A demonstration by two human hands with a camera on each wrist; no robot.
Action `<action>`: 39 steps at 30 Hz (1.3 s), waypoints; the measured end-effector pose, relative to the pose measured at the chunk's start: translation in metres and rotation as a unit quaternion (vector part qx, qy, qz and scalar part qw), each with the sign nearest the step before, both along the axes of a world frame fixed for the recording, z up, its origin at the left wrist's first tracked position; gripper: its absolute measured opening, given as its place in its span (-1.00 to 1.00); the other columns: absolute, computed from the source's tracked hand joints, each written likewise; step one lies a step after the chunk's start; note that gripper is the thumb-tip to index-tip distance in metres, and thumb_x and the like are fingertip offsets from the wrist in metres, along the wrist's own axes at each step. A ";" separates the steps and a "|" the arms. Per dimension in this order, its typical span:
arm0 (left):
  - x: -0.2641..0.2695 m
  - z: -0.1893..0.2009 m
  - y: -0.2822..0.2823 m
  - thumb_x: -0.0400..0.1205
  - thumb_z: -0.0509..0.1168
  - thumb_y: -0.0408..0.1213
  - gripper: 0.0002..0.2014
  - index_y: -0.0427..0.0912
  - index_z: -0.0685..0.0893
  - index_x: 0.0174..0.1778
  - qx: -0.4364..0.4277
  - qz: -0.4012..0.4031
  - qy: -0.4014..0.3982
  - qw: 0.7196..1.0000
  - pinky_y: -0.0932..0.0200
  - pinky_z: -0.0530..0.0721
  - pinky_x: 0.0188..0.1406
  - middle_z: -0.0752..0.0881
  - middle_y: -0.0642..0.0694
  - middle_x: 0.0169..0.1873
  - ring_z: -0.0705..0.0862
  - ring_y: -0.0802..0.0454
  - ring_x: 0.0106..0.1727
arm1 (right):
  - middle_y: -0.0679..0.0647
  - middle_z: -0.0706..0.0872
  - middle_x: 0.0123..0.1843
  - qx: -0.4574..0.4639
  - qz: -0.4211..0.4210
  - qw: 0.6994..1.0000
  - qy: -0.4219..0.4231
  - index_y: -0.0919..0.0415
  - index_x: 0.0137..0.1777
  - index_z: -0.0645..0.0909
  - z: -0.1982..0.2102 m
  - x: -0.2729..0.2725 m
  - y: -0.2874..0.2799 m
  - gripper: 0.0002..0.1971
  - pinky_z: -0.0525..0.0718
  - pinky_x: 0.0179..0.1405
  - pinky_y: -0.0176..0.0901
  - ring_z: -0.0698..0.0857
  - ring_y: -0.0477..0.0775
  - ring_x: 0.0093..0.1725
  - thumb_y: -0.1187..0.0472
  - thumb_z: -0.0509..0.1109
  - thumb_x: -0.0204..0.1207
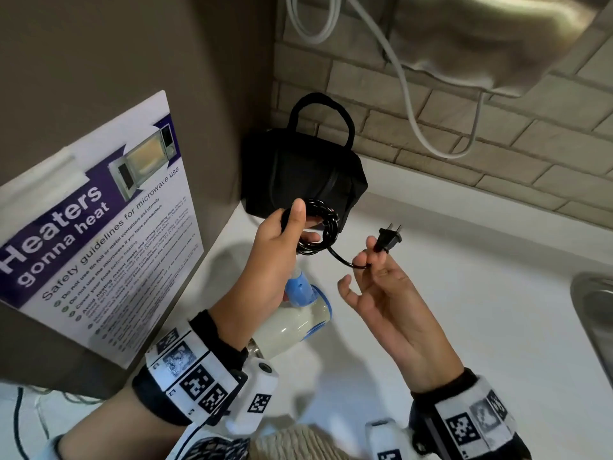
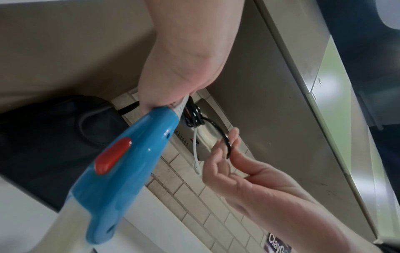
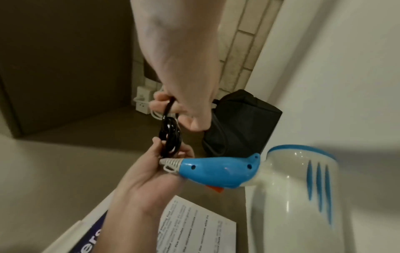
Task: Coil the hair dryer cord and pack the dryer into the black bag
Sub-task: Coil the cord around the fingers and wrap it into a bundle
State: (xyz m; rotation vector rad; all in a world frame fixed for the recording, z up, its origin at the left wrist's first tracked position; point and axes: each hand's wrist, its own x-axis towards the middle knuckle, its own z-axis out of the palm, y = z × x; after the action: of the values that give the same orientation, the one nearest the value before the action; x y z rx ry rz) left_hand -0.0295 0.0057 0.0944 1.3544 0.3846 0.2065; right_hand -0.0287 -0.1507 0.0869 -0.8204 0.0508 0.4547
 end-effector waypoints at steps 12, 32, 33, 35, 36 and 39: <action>-0.004 0.005 -0.009 0.73 0.08 0.00 -0.59 -0.23 0.70 0.07 0.030 -0.063 -0.044 0.997 0.30 0.66 0.03 0.84 0.01 -0.07 0.74 0.24 -0.14 | 0.08 0.56 -0.32 -0.102 0.054 0.989 0.089 0.25 -0.09 0.55 -0.005 0.008 -0.007 -0.71 0.41 -0.59 -0.38 0.43 -0.16 -0.55 0.58 0.07 0.53; 0.001 0.001 -0.009 0.65 0.17 0.14 -0.82 0.25 0.60 -0.18 -0.001 -0.173 0.046 0.984 0.11 0.46 0.32 0.64 0.18 -0.09 0.58 0.15 0.12 | -0.02 0.69 -0.38 -0.253 0.119 0.953 -0.113 0.13 -0.15 0.75 0.002 0.013 0.000 -0.61 0.54 -0.39 -0.36 0.60 -0.10 -0.37 0.59 0.20 0.53; 0.001 0.002 -0.010 0.68 0.14 0.11 -0.84 0.30 0.58 -0.17 -0.008 -0.174 0.052 0.983 0.14 0.47 0.32 0.65 0.23 -0.07 0.59 0.21 0.12 | -0.01 0.76 -0.31 -0.251 0.117 0.953 -0.122 0.13 -0.15 0.77 0.004 0.014 0.001 -0.55 0.61 -0.32 -0.35 0.66 -0.10 -0.33 0.64 0.18 0.49; 0.003 0.003 -0.011 0.70 0.12 0.04 -0.81 0.30 0.58 -0.20 -0.027 -0.167 0.051 0.984 0.21 0.48 0.27 0.67 0.31 -0.15 0.62 0.32 0.05 | 0.01 0.81 -0.22 -0.243 0.108 0.954 -0.137 0.16 -0.10 0.78 0.007 0.016 0.004 -0.52 0.66 -0.23 -0.33 0.71 -0.11 -0.26 0.68 0.16 0.47; 0.004 0.004 -0.011 0.71 0.12 0.01 -0.79 0.27 0.59 -0.20 -0.038 -0.166 0.048 0.984 0.23 0.48 0.25 0.70 0.34 -0.21 0.63 0.37 -0.01 | 0.01 0.81 -0.20 -0.235 0.102 0.957 -0.139 0.19 -0.04 0.75 0.008 0.016 0.006 -0.56 0.66 -0.21 -0.32 0.69 -0.11 -0.27 0.66 0.16 0.50; 0.004 0.006 -0.007 0.73 0.10 -0.05 -0.80 0.17 0.61 -0.12 -0.056 -0.164 0.046 0.984 0.21 0.50 0.32 0.79 0.32 -0.30 0.69 0.38 -0.04 | 0.11 0.72 -0.20 -0.208 0.077 0.964 -0.147 0.22 0.12 0.67 0.008 0.013 0.009 -0.69 0.64 -0.18 -0.29 0.58 -0.02 -0.28 0.53 0.23 0.54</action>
State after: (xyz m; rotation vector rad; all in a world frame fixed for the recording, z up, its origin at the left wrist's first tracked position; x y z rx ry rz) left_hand -0.0253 -0.0016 0.1007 1.2981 0.2398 -0.1499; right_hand -0.0156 -0.1419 0.0946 -1.3060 -0.2003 0.4700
